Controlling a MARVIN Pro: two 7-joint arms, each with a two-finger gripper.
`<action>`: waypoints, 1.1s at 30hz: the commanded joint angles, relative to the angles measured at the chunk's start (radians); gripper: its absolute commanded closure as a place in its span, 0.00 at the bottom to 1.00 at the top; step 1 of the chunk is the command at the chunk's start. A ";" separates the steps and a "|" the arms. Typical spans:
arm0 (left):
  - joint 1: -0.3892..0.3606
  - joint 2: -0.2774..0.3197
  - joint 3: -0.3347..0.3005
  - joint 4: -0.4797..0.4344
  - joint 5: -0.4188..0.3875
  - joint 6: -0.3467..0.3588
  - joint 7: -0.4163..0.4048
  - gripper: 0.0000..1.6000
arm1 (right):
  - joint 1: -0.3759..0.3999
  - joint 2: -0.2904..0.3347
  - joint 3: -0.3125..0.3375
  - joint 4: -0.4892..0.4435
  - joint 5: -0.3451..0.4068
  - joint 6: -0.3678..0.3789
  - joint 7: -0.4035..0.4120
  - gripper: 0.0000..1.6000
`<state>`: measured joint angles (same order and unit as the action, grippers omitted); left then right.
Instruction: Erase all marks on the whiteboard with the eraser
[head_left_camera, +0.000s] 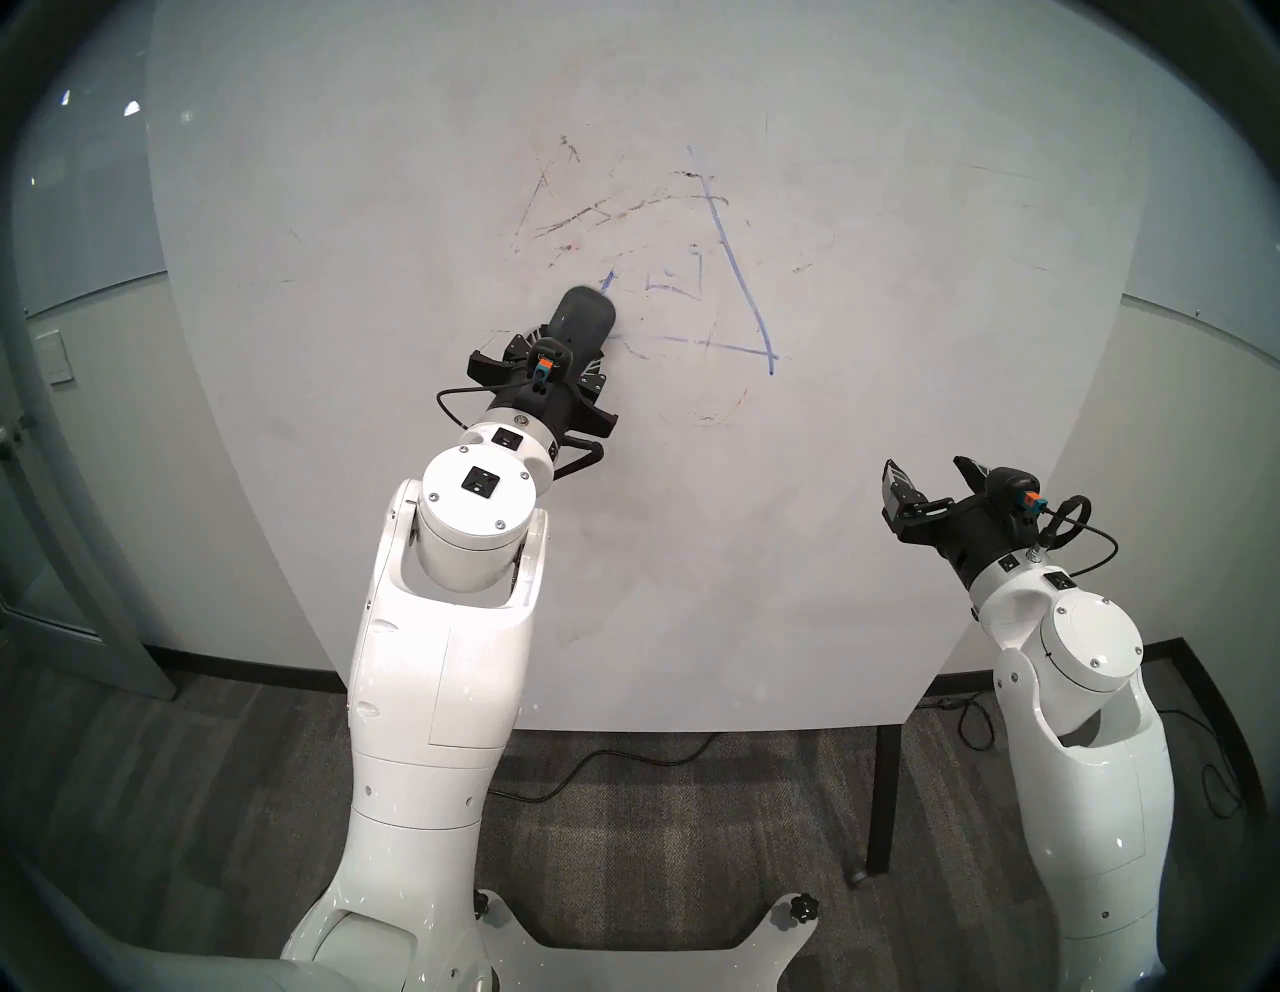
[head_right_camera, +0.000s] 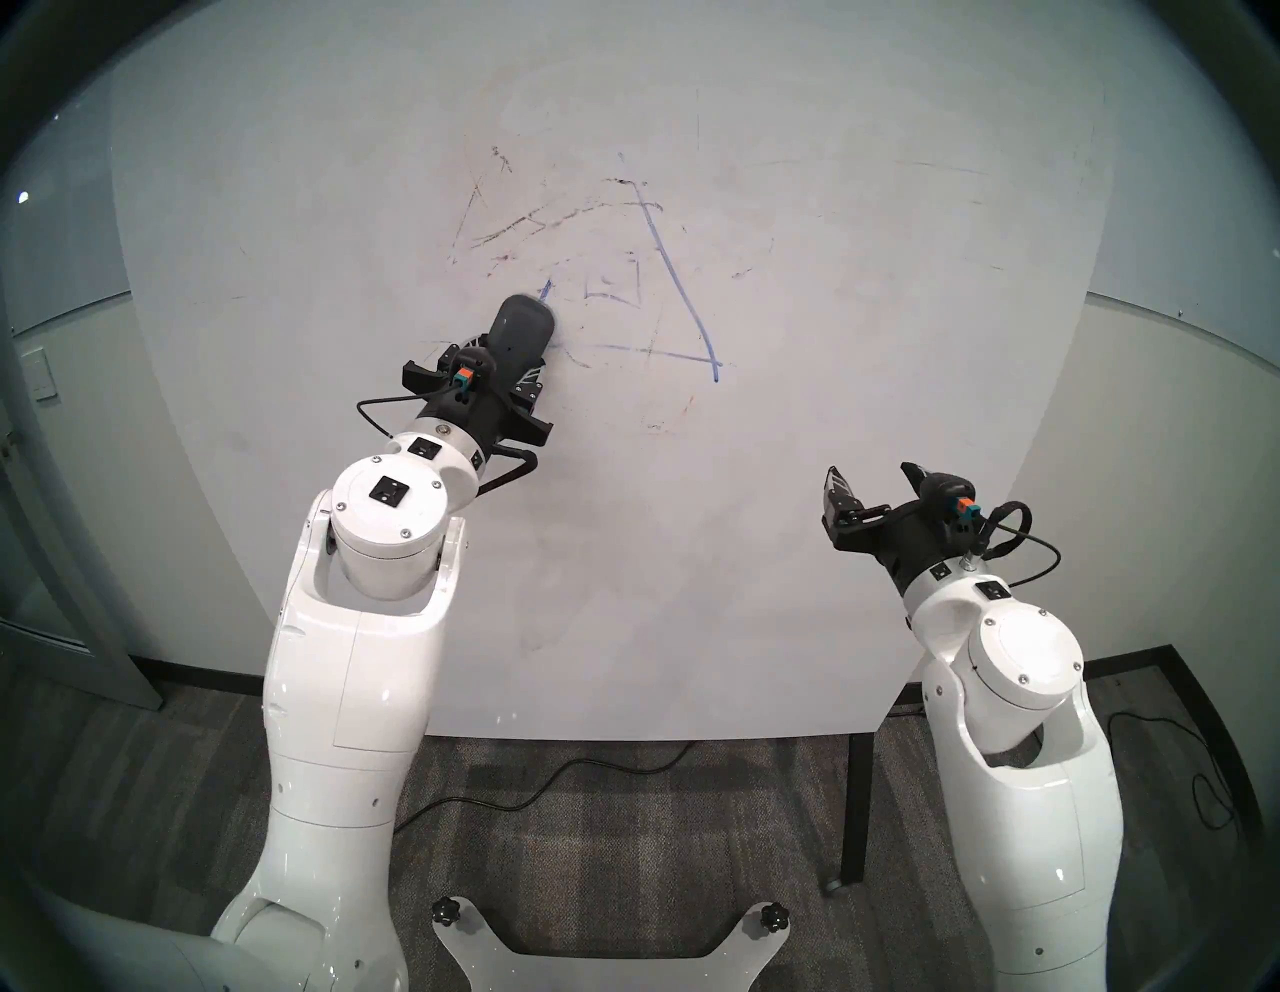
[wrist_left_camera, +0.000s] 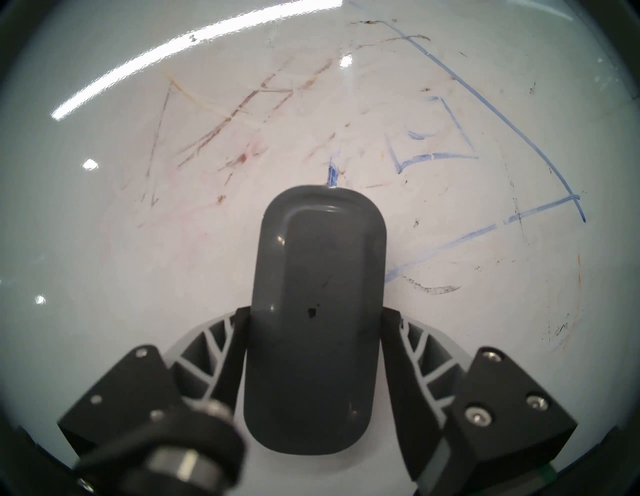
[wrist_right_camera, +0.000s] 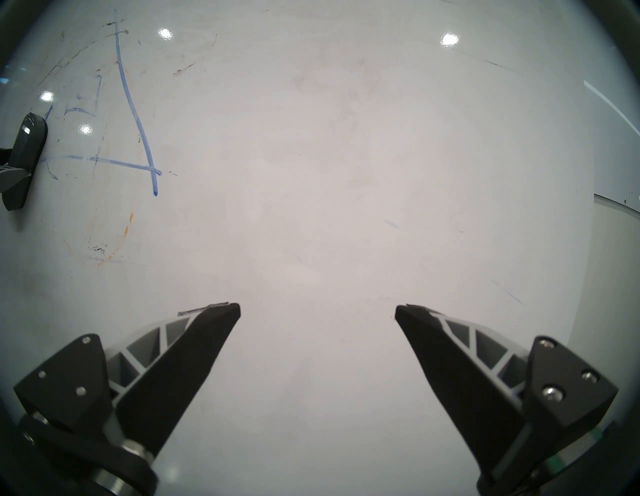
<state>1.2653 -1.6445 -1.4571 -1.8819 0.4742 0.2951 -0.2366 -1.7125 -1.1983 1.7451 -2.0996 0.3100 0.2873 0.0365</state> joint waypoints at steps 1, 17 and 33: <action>-0.086 -0.014 0.021 -0.017 -0.006 -0.026 -0.005 1.00 | 0.008 0.001 -0.001 -0.021 0.000 -0.004 0.002 0.00; -0.166 -0.026 0.055 0.017 -0.007 -0.043 -0.012 1.00 | 0.008 0.001 -0.001 -0.021 0.000 -0.004 0.002 0.00; -0.256 -0.039 0.078 0.092 -0.012 -0.077 -0.001 1.00 | 0.008 0.001 -0.001 -0.021 0.000 -0.004 0.002 0.00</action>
<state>1.1031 -1.6624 -1.3884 -1.8024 0.4615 0.2359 -0.2426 -1.7124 -1.1983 1.7451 -2.0994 0.3100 0.2873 0.0365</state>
